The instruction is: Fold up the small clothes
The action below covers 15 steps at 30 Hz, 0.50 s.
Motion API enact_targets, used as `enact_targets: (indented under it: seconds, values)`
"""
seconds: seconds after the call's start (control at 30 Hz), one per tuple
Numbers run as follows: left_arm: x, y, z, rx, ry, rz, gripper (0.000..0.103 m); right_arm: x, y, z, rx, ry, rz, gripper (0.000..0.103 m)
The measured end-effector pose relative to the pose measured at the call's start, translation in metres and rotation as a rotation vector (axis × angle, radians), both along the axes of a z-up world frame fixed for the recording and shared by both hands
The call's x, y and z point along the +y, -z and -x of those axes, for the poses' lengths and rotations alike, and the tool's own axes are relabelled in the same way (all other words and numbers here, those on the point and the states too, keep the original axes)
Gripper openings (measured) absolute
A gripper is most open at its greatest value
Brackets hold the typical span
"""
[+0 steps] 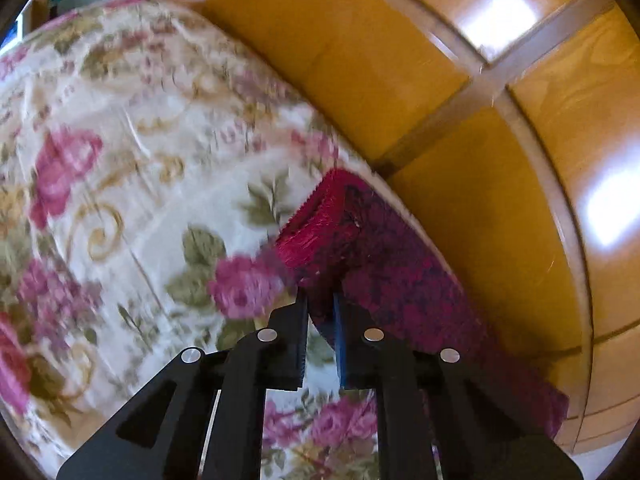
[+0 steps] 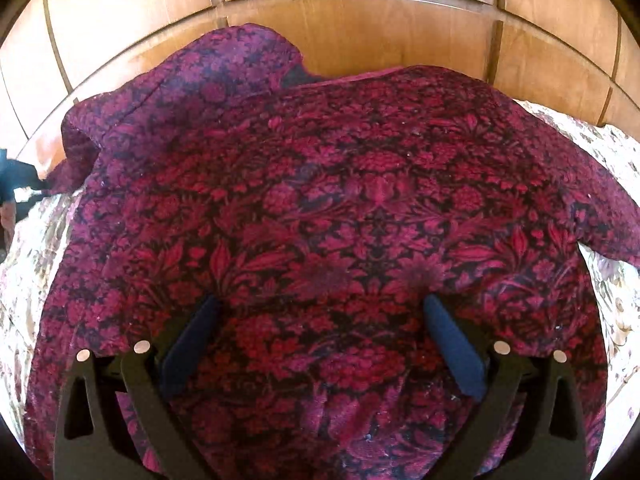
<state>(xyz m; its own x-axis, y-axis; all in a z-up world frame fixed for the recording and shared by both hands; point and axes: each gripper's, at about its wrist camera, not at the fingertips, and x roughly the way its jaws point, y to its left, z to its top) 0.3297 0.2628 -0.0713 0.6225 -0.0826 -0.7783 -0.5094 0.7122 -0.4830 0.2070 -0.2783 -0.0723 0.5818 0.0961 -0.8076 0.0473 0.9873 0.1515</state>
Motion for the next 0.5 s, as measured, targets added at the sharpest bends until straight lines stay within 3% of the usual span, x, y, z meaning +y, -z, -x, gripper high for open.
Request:
enact_targets:
  seconds: [0.1,0.2,0.27,0.3,0.43,0.5]
  values:
    - [0.019,-0.017,0.012,-0.012,-0.069,-0.088,0.008,-0.002,0.0,0.001,0.0,0.0,0.003,0.101]
    - [0.059,-0.028,0.031,-0.011,-0.179,-0.129,0.008,-0.003,-0.002,0.002,0.001,0.0,0.007,0.101]
    - [0.08,-0.031,0.044,-0.018,-0.206,-0.113,0.008,-0.002,-0.002,0.0,0.003,-0.001,0.013,0.101]
    - [0.082,-0.032,0.047,-0.01,-0.215,-0.141,0.008,-0.001,-0.001,0.0,0.005,-0.002,0.017,0.101]
    - [0.07,-0.022,0.057,0.042,-0.141,-0.206,0.009,-0.001,-0.002,0.0,0.007,-0.003,0.02,0.101]
    - [0.059,-0.021,0.07,0.024,-0.125,-0.201,0.01,-0.001,-0.002,0.0,0.01,-0.003,0.019,0.101]
